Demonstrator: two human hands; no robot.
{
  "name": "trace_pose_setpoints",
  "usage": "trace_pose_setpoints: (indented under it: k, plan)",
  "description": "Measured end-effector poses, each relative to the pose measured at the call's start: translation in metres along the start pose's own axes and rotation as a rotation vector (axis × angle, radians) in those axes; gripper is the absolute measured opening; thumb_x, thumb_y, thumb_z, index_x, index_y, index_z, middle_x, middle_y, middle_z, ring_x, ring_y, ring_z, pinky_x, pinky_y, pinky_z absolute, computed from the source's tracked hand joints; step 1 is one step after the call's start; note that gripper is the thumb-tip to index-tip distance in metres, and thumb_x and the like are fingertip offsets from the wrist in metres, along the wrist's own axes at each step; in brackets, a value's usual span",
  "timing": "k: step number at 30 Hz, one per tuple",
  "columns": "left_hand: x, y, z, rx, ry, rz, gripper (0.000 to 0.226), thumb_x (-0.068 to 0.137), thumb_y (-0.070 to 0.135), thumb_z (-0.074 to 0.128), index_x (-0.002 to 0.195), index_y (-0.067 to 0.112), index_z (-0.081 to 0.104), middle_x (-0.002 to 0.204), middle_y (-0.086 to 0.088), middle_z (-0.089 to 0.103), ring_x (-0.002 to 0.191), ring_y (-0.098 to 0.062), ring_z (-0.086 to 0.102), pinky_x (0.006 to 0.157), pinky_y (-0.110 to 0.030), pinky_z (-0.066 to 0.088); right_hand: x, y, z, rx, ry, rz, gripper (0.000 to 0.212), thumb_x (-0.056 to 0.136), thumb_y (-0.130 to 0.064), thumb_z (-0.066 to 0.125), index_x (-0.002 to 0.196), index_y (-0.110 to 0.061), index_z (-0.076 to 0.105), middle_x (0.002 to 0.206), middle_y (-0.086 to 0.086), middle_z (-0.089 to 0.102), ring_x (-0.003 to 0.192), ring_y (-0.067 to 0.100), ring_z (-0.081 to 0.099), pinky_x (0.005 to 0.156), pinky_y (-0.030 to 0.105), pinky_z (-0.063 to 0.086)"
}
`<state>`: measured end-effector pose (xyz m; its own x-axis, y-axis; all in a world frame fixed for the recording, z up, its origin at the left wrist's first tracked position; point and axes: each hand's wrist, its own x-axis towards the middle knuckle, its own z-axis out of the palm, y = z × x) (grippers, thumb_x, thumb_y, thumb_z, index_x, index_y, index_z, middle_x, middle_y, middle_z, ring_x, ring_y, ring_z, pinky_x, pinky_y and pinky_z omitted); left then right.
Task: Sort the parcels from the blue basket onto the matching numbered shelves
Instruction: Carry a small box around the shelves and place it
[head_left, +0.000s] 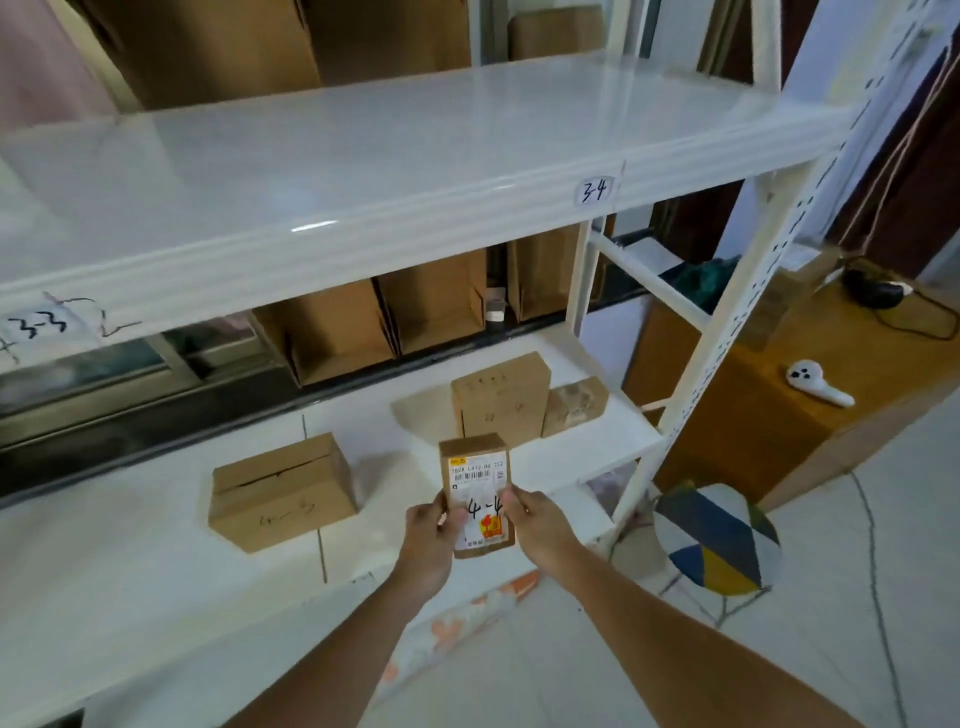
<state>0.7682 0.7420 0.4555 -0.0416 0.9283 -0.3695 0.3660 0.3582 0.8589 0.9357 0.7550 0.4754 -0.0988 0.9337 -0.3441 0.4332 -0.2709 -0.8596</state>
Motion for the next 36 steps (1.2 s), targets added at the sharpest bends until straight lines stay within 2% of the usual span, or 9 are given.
trace_pose_setpoints:
  k: [3,7,13,16,19,22,25,31,36]
  plan:
    - [0.021,0.005,0.003,0.021,0.074,-0.032,0.028,0.106,0.024,0.049,0.134,0.029,0.052,0.117,-0.01,0.042,0.109,-0.021,0.05,0.093,-0.017,0.038,0.028,0.009,-0.002,0.05,-0.018,0.074,0.028,0.106,-0.035,0.045,0.119,-0.025,0.068,0.108,-0.003,0.071,0.101,0.015,0.066,0.092,0.03,0.05]
    - [0.051,-0.008,0.001,-0.039,0.216,-0.121,0.025,0.101,0.021,0.06,0.125,0.02,0.068,0.115,-0.002,0.068,0.104,-0.02,0.068,0.077,-0.021,0.05,0.065,0.021,0.011,0.125,-0.054,0.135,0.018,0.102,-0.036,0.053,0.105,-0.025,0.066,0.109,0.001,0.073,0.103,0.021,0.068,0.09,0.037,0.051]
    - [0.069,-0.043,0.007,-0.06,0.431,-0.169,0.014,0.098,0.013,0.06,0.112,0.012,0.065,0.102,0.007,0.066,0.094,-0.016,0.063,0.063,-0.015,0.041,0.088,0.032,0.046,0.278,-0.124,0.248,0.014,0.1,-0.022,0.05,0.109,-0.026,0.06,0.112,0.005,0.067,0.104,0.03,0.063,0.088,0.045,0.054]
    - [0.076,-0.066,0.011,-0.084,0.401,-0.217,0.026,0.097,-0.001,0.052,0.121,0.008,0.054,0.11,0.007,0.059,0.101,-0.015,0.058,0.068,-0.009,0.04,0.093,0.032,0.057,0.293,-0.187,0.244,0.03,0.103,-0.021,0.047,0.111,-0.048,0.057,0.1,-0.011,0.065,0.09,0.017,0.053,0.098,0.053,0.05]
    - [0.081,-0.08,0.017,-0.182,0.294,-0.236,0.043,0.092,-0.011,0.048,0.125,0.016,0.043,0.128,-0.001,0.057,0.117,-0.019,0.057,0.083,-0.017,0.045,0.099,0.032,0.065,0.302,-0.237,0.29,0.025,0.1,-0.033,0.053,0.113,-0.055,0.053,0.114,-0.011,0.062,0.104,0.013,0.056,0.096,0.045,0.053]
    - [0.09,-0.078,0.02,-0.294,0.227,-0.192,0.041,0.091,0.027,0.072,0.126,0.02,0.051,0.122,0.001,0.064,0.116,-0.019,0.063,0.092,-0.028,0.05,0.108,0.034,0.072,0.325,-0.263,0.359,0.032,0.092,-0.056,0.059,0.121,-0.044,0.054,0.125,-0.008,0.058,0.114,0.015,0.056,0.096,0.041,0.053]
    - [0.092,-0.066,0.021,-0.51,0.173,-0.238,0.062,0.085,0.068,0.055,0.13,0.026,0.05,0.127,0.01,0.058,0.118,-0.008,0.055,0.105,-0.033,0.037,0.116,0.035,0.076,0.364,-0.248,0.404,0.046,0.089,-0.067,0.057,0.126,-0.041,0.05,0.126,-0.008,0.055,0.118,0.019,0.056,0.095,0.041,0.055]
    - [0.115,-0.07,0.012,-0.539,0.199,-0.364,0.058,0.096,0.072,0.038,0.135,0.03,0.043,0.146,0.004,0.047,0.136,-0.019,0.041,0.118,-0.046,0.026,0.135,0.03,0.085,0.487,-0.159,0.451,0.03,0.092,-0.058,0.059,0.111,-0.034,0.055,0.117,-0.006,0.058,0.114,0.02,0.059,0.094,0.042,0.055]
    - [0.131,-0.066,-0.001,-0.48,0.185,-0.323,0.069,0.077,0.083,0.041,0.126,0.036,0.047,0.145,0.004,0.05,0.13,-0.017,0.045,0.119,-0.047,0.03,0.147,0.026,0.093,0.58,-0.095,0.494,0.052,0.085,-0.06,0.068,0.119,-0.026,0.048,0.12,-0.003,0.056,0.113,0.021,0.06,0.091,0.042,0.057]
